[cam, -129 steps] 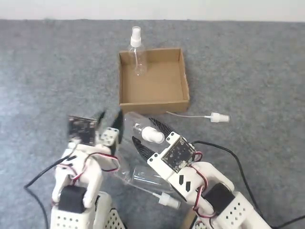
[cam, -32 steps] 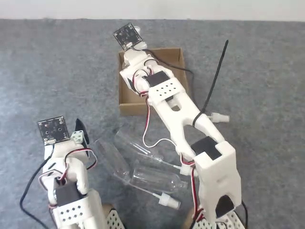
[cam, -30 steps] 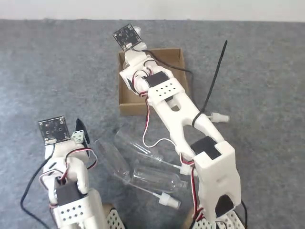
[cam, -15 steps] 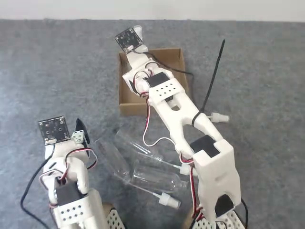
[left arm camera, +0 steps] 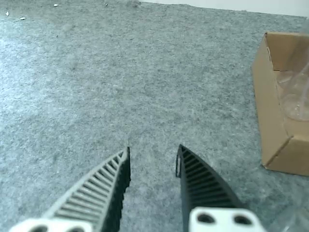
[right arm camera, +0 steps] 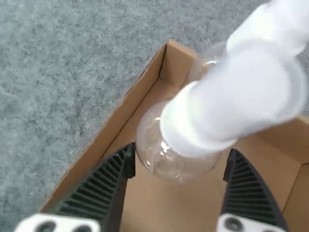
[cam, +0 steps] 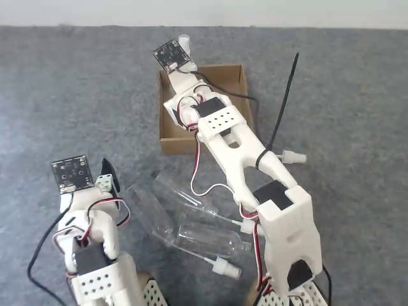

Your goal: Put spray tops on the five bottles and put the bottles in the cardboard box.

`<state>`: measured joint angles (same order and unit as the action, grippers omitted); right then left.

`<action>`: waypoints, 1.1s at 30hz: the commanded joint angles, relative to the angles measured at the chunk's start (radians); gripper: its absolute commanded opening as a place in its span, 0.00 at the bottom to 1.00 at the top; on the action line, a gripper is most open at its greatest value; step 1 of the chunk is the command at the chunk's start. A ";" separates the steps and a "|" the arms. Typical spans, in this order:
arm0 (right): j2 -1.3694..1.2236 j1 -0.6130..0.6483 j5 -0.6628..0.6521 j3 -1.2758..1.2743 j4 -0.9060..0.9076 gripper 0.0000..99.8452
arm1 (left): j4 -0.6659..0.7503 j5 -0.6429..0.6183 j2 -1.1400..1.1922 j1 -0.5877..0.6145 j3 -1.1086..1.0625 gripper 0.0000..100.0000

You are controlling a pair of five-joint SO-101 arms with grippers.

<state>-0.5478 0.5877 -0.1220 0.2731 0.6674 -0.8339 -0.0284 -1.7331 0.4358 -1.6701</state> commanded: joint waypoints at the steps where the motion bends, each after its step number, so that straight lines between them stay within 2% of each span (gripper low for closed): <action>1: 0.102 0.010 0.008 0.035 0.077 0.26 | 0.026 0.009 -0.014 0.003 0.010 0.15; 15: 0.240 0.007 0.009 0.034 0.263 0.25 | 0.029 0.009 -0.014 0.002 0.010 0.15; 33: 0.576 0.001 0.002 0.029 0.733 0.25 | 0.031 0.009 -0.014 0.002 0.010 0.15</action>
<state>-0.0936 0.5861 -0.1250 0.2731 1.2981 -0.8339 -0.0284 -1.7331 0.4358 -1.6701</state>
